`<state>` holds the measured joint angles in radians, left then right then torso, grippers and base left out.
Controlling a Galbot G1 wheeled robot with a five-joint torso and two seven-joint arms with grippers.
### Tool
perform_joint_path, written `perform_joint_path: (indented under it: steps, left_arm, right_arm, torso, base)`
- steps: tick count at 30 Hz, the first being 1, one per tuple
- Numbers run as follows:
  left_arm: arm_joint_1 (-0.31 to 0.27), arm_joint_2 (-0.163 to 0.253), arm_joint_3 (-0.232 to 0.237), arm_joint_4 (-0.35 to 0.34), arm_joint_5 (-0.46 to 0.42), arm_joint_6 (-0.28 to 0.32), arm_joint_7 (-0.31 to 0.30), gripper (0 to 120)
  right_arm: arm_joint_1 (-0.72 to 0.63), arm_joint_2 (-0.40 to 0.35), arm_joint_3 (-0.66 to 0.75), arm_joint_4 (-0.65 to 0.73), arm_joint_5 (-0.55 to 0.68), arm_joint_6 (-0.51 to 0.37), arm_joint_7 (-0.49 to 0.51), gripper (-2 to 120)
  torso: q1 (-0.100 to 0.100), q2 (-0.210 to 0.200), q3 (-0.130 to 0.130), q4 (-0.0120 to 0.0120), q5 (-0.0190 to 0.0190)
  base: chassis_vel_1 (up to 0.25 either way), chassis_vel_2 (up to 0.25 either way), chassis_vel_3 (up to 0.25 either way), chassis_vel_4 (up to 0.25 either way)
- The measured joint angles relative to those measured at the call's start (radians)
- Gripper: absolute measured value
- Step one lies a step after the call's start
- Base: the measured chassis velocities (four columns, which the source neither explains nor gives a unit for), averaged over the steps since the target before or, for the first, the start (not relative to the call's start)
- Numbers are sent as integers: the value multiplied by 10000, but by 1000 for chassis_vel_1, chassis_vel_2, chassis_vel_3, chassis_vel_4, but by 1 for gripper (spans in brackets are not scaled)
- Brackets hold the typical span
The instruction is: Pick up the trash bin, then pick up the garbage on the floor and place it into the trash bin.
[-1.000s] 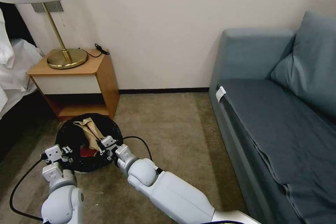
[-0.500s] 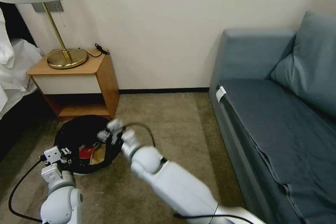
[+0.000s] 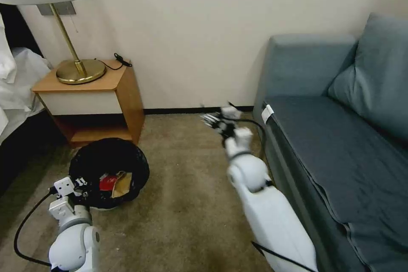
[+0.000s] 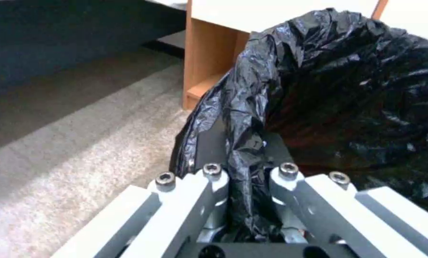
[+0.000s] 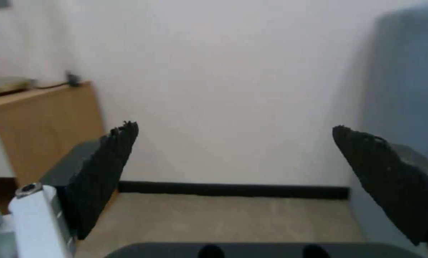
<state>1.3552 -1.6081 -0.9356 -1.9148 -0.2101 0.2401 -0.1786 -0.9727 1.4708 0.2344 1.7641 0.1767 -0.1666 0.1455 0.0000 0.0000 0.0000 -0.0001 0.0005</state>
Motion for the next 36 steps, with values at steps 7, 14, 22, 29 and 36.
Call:
perform_joint_path:
  steps: [7,14,22,29,36]
  left_arm:
    - [-949,0,-775,651,-1477,54,-641,4]
    - [-1627,29,-908,1255,-2817,295,-1982,4]
    - [-2037,175,-974,1967,-3790,522,-2613,4]
    - [-2421,481,-1107,2770,-4166,674,-2790,4]
    - [-2229,479,-1038,2720,-4078,722,-2390,16]
  right_arm:
    - [-1138,97,652,199,-387,818,-296,100]
    - [-1796,40,918,314,-469,1335,-627,100]
    - [-2259,83,1055,359,-489,1798,-911,100]
    - [-2627,271,1013,349,-663,2145,-1131,100]
    - [-2750,362,923,381,-841,2220,-1236,100]
  torso:
    - [0,0,0,2,-1]
    - [0,0,0,0,-3]
    - [0,1,0,1,-6]
    - [0,0,0,2,-5]
    - [0,0,0,1,-5]
  base:
    - [0,0,0,0]
    - [0,0,0,0]
    - [0,0,0,0]
    - [0,0,0,0]
    - [0,0,0,0]
